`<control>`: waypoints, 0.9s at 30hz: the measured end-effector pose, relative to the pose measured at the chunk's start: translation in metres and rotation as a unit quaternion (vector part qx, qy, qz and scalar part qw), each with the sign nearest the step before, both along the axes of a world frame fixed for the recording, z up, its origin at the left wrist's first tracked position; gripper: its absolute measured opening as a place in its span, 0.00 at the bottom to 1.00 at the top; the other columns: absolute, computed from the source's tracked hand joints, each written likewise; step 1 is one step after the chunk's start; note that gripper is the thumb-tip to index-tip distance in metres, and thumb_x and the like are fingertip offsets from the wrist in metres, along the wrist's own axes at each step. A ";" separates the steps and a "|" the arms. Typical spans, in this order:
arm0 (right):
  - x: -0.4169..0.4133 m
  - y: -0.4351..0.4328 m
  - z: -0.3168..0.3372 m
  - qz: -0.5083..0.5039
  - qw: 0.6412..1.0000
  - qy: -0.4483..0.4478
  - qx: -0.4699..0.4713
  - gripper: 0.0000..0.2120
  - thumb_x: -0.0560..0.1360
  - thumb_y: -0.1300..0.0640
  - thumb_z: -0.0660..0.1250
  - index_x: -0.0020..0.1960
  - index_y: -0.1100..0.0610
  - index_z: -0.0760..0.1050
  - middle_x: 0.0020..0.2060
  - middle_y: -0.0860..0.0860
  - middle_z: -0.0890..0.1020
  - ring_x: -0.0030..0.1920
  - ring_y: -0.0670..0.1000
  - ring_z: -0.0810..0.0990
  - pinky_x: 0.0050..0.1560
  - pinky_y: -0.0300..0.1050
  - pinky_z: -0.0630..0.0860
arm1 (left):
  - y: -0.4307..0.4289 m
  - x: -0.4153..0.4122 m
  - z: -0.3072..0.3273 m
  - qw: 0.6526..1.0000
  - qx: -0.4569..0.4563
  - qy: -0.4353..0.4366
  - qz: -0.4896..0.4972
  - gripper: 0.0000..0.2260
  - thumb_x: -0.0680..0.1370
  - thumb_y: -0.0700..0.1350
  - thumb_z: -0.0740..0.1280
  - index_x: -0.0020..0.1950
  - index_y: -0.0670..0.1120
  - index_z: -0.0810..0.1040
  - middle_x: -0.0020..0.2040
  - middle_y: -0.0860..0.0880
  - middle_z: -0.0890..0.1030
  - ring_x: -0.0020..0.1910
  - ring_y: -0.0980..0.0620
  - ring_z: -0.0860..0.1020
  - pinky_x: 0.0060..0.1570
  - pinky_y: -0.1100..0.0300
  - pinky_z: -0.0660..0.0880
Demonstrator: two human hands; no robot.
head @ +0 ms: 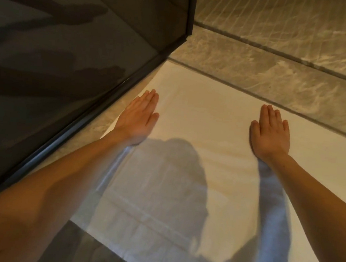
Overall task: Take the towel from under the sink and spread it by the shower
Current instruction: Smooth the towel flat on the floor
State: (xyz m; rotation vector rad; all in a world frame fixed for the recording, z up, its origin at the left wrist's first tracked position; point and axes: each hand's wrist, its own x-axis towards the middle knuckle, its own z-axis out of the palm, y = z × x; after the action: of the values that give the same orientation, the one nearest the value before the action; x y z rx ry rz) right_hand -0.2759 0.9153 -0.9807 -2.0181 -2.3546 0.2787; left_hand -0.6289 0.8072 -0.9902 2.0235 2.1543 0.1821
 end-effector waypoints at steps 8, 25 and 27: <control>-0.208 -0.083 0.011 0.123 0.987 0.095 0.032 0.27 0.83 0.49 0.44 0.80 0.56 0.47 0.80 0.51 0.51 0.79 0.52 0.46 0.78 0.53 0.42 | 0.003 -0.002 -0.004 1.000 -0.002 0.024 -0.004 0.26 0.84 0.51 0.46 0.80 0.43 0.47 0.81 0.46 0.47 0.79 0.52 0.45 0.77 0.56 0.42; -0.063 -0.143 -0.012 -0.033 0.999 0.028 0.005 0.28 0.82 0.48 0.40 0.80 0.56 0.41 0.80 0.51 0.44 0.79 0.51 0.41 0.78 0.53 0.41 | -0.017 0.049 0.009 0.999 0.024 0.023 -0.029 0.27 0.83 0.49 0.47 0.80 0.43 0.47 0.81 0.45 0.48 0.80 0.48 0.47 0.76 0.54 0.40; -0.062 -0.142 -0.013 -0.036 0.999 0.023 0.005 0.28 0.82 0.48 0.40 0.80 0.56 0.41 0.80 0.51 0.45 0.79 0.51 0.42 0.78 0.53 0.41 | -0.045 0.098 0.006 0.991 0.044 0.010 -0.128 0.27 0.82 0.49 0.48 0.80 0.42 0.52 0.80 0.44 0.54 0.79 0.47 0.52 0.77 0.52 0.44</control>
State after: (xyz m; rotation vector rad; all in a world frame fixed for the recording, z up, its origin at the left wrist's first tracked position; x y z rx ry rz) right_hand -0.3382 0.7731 -0.9935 -2.0644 -2.2462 0.3051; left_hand -0.5312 0.7627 -0.9843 2.3353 1.9039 0.2236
